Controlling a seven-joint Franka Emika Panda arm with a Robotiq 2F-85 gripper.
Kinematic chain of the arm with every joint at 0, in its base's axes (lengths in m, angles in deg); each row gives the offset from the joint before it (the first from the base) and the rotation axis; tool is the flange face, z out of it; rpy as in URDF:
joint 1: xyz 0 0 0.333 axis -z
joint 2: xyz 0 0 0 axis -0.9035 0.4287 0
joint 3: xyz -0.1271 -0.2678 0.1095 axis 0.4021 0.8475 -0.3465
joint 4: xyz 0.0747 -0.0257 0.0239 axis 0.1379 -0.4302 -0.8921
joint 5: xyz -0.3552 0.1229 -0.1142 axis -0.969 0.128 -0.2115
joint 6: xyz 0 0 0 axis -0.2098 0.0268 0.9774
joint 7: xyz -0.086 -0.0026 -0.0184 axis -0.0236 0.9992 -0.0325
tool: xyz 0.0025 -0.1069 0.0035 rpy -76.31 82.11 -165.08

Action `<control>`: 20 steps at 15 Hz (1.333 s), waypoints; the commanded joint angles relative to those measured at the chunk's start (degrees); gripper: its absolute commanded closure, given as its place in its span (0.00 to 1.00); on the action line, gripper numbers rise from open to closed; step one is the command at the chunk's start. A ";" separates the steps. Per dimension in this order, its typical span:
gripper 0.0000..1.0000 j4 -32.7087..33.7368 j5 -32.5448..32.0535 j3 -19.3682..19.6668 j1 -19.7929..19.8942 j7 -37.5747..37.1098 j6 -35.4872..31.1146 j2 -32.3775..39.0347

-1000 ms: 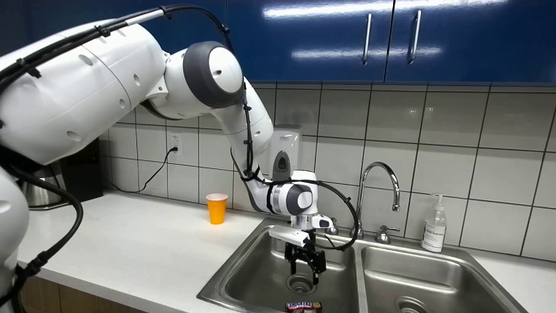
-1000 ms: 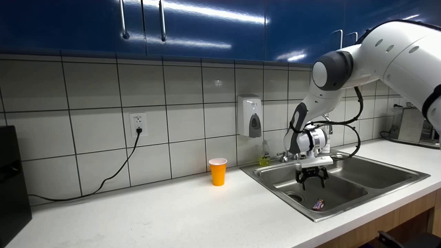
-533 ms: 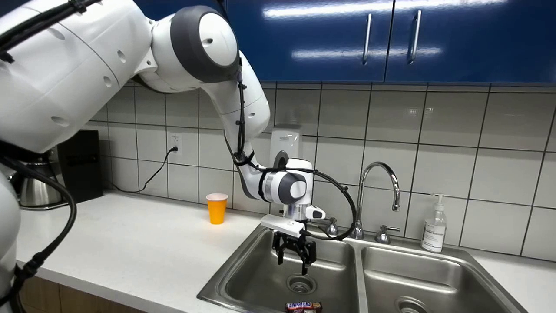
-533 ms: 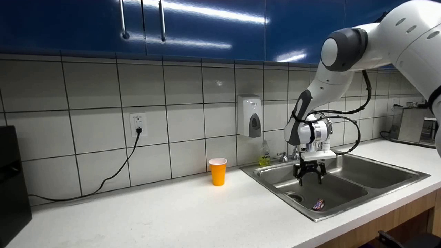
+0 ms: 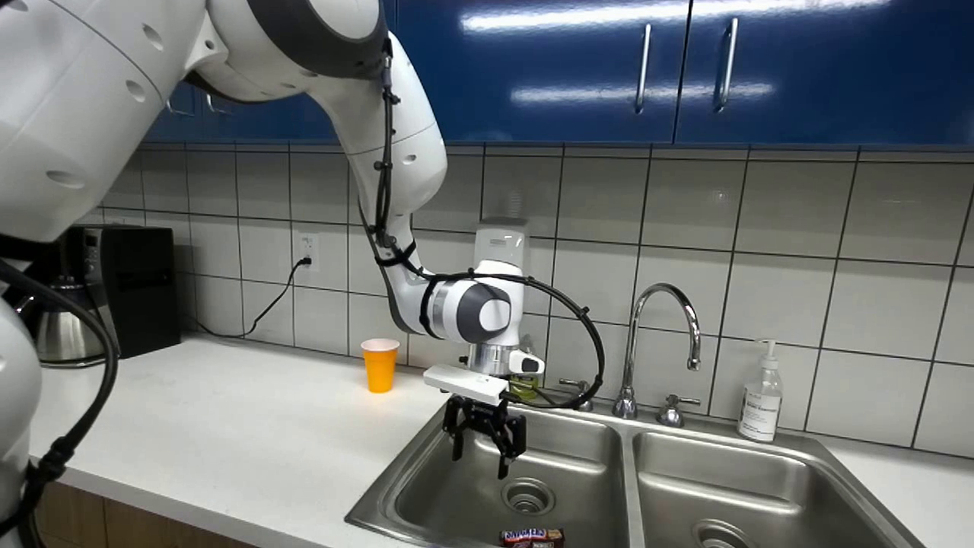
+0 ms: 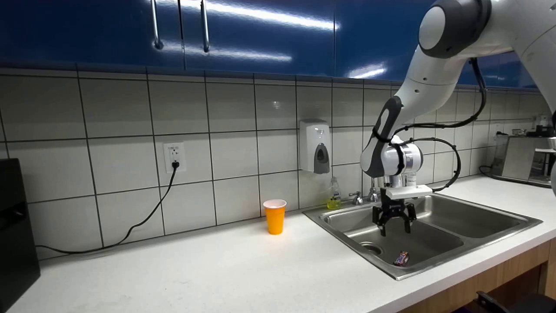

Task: Put the snickers bar in the sink

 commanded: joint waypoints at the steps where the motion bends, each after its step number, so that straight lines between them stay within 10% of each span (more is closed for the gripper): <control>1: 0.00 -9.26 -2.75 -0.12 -0.85 1.48 -1.31 -8.56; 20: 0.00 -27.65 -11.62 -0.34 -5.22 -1.69 -1.20 -27.43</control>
